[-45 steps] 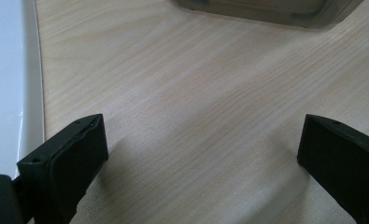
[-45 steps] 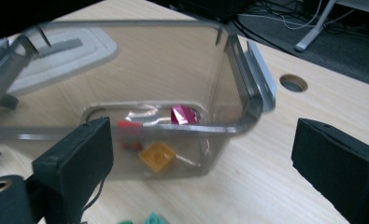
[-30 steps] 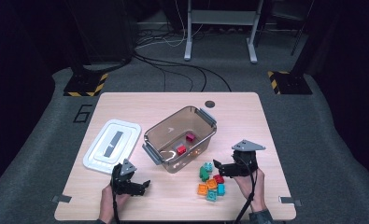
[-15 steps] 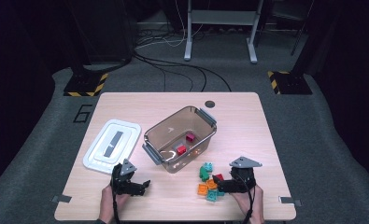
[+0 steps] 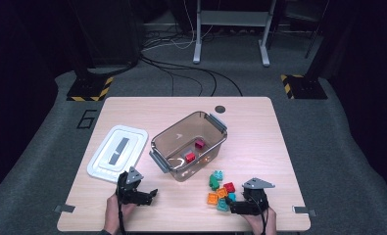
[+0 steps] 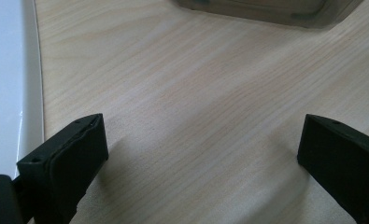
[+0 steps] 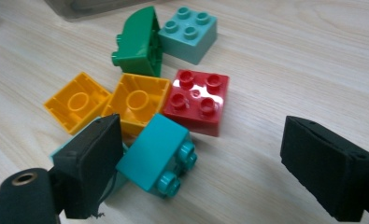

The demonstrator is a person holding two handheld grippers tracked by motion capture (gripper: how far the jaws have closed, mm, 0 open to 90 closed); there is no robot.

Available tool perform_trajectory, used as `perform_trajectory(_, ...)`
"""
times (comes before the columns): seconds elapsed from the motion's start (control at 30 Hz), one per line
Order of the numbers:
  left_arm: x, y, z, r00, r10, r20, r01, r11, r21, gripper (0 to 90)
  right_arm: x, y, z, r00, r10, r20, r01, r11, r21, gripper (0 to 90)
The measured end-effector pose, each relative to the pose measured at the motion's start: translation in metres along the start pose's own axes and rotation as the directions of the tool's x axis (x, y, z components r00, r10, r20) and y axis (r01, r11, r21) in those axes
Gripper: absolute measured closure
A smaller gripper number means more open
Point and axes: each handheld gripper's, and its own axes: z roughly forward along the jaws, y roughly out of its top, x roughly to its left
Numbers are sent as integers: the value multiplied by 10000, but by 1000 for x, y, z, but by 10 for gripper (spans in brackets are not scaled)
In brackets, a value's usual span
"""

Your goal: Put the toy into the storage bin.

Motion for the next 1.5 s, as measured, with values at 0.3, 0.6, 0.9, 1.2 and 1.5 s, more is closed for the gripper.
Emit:
perform_trajectory(0.3, 0, 0, 0, 10000, 8, -8, -8, 10000, 4, 15, -10, -7, -4, 9996, 104, 271, -102, 9999, -69, 311)
perform_trajectory(0.6, 0, 0, 0, 10000, 8, -11, -8, 10000, -1, 15, -11, -8, -2, 9992, -140, 373, 144, 9999, -95, 593)
perform_trajectory(0.9, 0, 0, 0, 10000, -1, -20, 1, 10000, 0, 15, -14, -5, -5, 9974, -299, 660, 316, 9992, -246, 671)
perform_trajectory(1.2, 0, 0, 0, 10000, 28, -39, -28, 10000, -4, 15, -18, 4, -9, 9963, -157, 847, 230, 9960, -859, 673)
perform_trajectory(1.5, 0, 0, 0, 10000, 1, -21, -1, 10000, -5, 15, -18, 18, -7, 9961, -144, 868, 253, 9918, -1256, 674)
